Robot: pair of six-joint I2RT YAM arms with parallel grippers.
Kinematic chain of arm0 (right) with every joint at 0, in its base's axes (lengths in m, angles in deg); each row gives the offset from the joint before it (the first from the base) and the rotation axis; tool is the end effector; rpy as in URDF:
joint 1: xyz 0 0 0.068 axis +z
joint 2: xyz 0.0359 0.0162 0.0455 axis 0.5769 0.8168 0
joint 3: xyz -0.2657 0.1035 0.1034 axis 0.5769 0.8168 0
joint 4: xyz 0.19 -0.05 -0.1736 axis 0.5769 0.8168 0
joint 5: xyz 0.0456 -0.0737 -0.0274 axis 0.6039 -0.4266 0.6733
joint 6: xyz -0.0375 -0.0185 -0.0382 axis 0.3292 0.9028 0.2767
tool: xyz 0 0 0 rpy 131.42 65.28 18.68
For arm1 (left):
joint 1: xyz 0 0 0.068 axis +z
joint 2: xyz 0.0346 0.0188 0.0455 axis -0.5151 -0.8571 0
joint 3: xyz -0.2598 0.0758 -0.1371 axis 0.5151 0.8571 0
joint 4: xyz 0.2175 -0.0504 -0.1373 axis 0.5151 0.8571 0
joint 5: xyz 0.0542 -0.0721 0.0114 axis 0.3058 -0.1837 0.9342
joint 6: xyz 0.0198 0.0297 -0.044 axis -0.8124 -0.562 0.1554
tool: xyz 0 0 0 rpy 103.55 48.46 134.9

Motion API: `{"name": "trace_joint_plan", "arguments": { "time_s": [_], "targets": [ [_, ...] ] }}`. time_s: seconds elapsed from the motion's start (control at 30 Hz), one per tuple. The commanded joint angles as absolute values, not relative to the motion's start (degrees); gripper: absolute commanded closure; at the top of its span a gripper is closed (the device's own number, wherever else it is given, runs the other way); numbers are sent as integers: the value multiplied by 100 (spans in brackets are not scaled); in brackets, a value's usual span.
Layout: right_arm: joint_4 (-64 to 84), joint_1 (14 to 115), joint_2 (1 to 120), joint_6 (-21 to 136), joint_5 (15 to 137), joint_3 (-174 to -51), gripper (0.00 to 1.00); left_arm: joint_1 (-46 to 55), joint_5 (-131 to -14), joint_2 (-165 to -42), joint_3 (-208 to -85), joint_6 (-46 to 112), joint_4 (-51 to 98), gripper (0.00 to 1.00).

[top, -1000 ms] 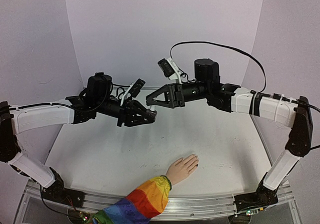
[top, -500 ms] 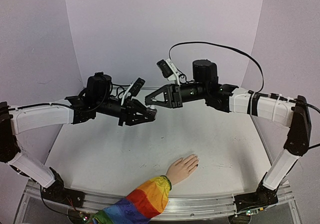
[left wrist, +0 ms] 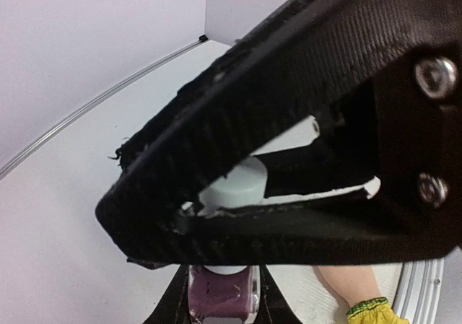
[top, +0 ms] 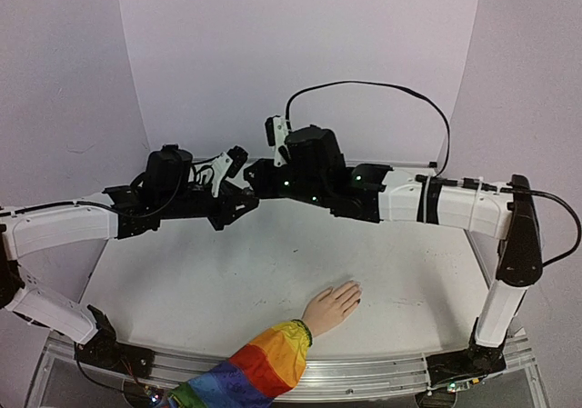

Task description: Paint the nails

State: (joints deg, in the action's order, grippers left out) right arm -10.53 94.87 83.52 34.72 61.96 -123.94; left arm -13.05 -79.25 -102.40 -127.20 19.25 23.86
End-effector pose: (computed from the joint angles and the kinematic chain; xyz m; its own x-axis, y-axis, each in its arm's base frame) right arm 0.2347 0.3925 0.3938 -0.3755 0.3382 -0.8629 -0.7124 0.4903 0.5021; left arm 0.2072 -0.2147 0.3246 -0.2079 0.2601 -0.9429 0.8570 0.5132 -0.0474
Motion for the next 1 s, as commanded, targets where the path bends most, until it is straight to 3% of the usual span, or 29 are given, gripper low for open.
{"name": "trace_joint_plan", "arguments": {
  "time_s": [0.0, 0.23, 0.5, 0.63, 0.83, 0.97],
  "targets": [
    [-182, 10168, 8803, 2763, 4679, -12836, 100, -1224, -7008, -9953, -12900, 1808, 1670, 100],
    [-518, 9985, 8342, 3320, 5006, -12746, 99, -1224, -7157, -9980, -12923, 1773, 1700, 100],
    [-1557, 8750, 6794, 3807, 7639, -11224, 28, -1224, -7596, -10209, -13031, 1844, 1771, 100],
    [-1832, 8166, 6402, 4094, 9203, -10680, 8, -1186, -8820, -10393, -13165, 1966, 1766, 100],
    [-2089, 7857, 6541, 4247, 11125, -10638, 4, -1189, -11230, -10897, -13585, 2351, 1771, 100],
    [-2258, 7856, 6760, 4220, 11709, -10767, 7, -1206, -11973, -11107, -13759, 2537, 1766, 100]
  ]
}}
